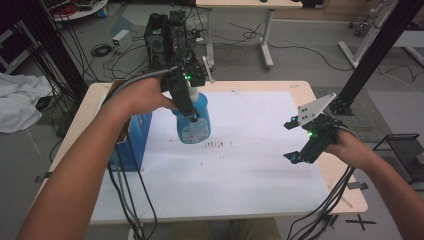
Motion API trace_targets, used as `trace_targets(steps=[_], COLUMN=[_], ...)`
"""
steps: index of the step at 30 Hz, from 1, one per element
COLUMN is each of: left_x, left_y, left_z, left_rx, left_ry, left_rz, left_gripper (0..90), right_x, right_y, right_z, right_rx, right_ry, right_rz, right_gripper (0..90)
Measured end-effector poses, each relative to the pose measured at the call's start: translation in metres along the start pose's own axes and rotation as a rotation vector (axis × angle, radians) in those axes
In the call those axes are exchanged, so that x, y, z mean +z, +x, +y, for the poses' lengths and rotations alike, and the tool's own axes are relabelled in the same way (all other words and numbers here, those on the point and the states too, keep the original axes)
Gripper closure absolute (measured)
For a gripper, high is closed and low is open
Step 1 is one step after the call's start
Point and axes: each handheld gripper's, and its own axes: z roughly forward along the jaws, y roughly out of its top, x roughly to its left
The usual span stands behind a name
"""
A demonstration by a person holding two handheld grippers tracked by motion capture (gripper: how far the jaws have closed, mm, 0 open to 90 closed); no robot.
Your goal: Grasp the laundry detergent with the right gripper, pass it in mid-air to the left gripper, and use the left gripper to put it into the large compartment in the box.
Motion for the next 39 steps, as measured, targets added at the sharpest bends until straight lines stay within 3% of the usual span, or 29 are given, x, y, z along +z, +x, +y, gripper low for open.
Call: trace_targets(steps=[10,12,15,18,24,31,33,39], left_x=[-0.041,-0.048,-0.059,-0.067,-0.086,-0.108,-0.112,-0.116], left_y=[0.02,0.022,0.026,0.028,0.032,0.036,0.038,0.046], left_z=[-0.023,-0.03,-0.039,-0.046,-0.061,-0.084,-0.091,-0.112], left_rx=[-0.233,-0.301,-0.349,-0.359,-0.369,-0.381,-0.378,-0.416], left_ry=[0.045,0.023,0.009,-0.001,0.014,-0.012,-0.013,-0.003], left_rz=[0.055,0.067,0.097,0.122,0.117,0.12,0.125,0.156], left_gripper=[38.0,38.0,38.0,38.0,38.0,38.0,38.0,38.0], right_x=[-0.012,-0.011,-0.011,-0.01,-0.01,-0.011,-0.012,-0.015], right_y=[-0.004,-0.004,-0.006,-0.008,-0.01,-0.012,-0.011,-0.011], right_z=[-0.007,-0.007,-0.007,-0.007,-0.007,-0.009,-0.01,-0.009], right_rx=[0.014,0.01,0.009,0.016,0.023,0.028,0.038,0.04], right_ry=[-0.027,-0.024,-0.025,-0.031,-0.036,-0.039,-0.037,-0.017], right_rz=[-0.02,-0.017,-0.02,-0.013,-0.018,-0.009,-0.012,-0.016], right_gripper=[0.8,0.7,0.8,0.7,0.8,0.8,0.8,0.8])
